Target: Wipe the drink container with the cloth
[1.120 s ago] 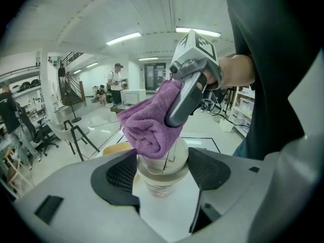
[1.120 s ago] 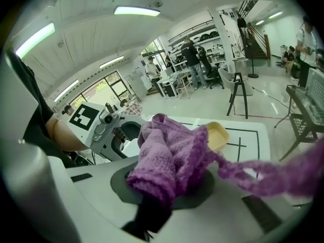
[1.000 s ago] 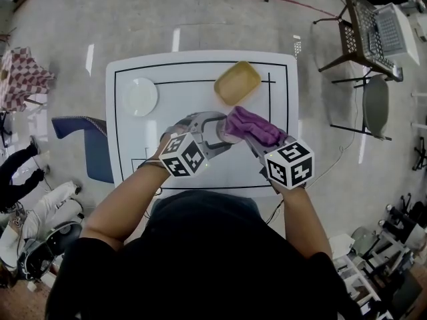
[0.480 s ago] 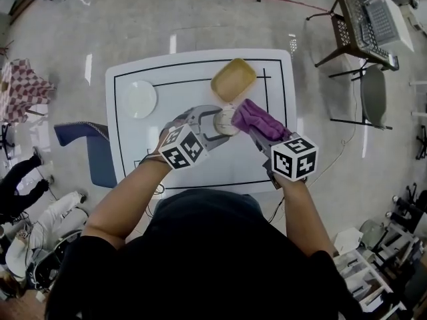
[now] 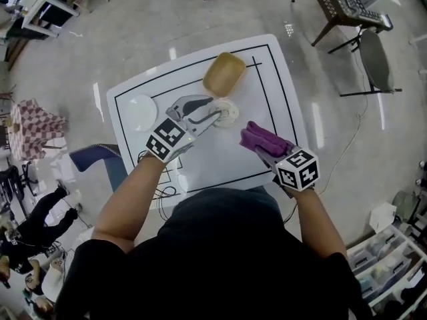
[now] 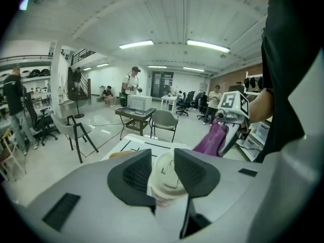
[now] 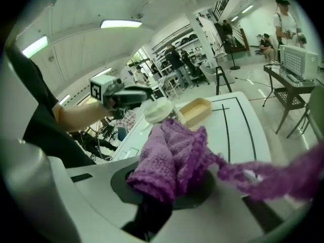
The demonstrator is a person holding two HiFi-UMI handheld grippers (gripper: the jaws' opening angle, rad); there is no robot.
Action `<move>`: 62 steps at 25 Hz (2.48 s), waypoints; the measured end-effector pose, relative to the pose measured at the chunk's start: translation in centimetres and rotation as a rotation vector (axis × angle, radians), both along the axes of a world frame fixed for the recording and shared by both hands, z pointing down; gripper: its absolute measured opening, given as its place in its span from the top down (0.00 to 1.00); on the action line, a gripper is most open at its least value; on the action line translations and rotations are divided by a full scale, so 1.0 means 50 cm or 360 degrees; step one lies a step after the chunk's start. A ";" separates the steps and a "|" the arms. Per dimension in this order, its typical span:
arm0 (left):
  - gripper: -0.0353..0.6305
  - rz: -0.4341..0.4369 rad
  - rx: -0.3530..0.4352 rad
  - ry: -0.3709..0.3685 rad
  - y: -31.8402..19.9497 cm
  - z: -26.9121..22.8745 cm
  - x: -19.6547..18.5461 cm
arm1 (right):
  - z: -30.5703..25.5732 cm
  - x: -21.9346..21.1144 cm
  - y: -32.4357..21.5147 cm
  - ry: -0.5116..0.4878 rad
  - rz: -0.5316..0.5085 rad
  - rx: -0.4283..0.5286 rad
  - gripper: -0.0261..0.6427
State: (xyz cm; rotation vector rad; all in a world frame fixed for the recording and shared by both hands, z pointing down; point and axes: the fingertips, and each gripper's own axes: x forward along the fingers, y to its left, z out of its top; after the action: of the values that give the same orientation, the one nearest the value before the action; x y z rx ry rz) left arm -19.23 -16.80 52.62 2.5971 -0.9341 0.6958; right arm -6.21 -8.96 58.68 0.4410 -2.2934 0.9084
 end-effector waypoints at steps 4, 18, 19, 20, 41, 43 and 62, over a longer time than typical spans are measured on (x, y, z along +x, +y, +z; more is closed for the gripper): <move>0.87 0.0096 -0.0016 -0.0166 -0.015 0.011 0.045 | 0.052 -0.032 0.089 0.0040 -0.0179 0.0008 0.83; 0.90 0.0157 -0.0134 -0.0321 -0.019 0.095 0.095 | 0.079 -0.199 0.020 -0.0065 -0.0176 0.0354 0.83; 0.90 0.0160 -0.0150 -0.0311 -0.018 0.096 0.093 | 0.083 -0.198 0.013 -0.0060 -0.0138 0.0357 0.83; 0.91 0.0161 -0.0158 -0.0301 -0.017 0.097 0.092 | 0.087 -0.197 0.009 -0.0059 -0.0105 0.0354 0.83; 0.91 0.0153 -0.0107 -0.0204 -0.019 0.102 0.093 | 0.284 -0.173 -0.044 0.0247 0.0149 -0.0041 0.83; 0.91 0.0152 -0.0102 -0.0202 -0.019 0.102 0.093 | 0.289 -0.171 -0.044 0.0252 0.0156 -0.0055 0.83; 0.91 0.0125 -0.0095 -0.0197 -0.017 0.100 0.095 | 0.222 -0.044 0.068 0.0233 -0.0090 0.0090 0.83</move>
State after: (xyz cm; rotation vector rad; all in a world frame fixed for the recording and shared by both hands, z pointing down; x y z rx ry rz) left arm -14.48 -17.64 57.60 2.5745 -0.8360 0.9006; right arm -8.43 -5.57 69.77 0.4493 -2.1907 0.7600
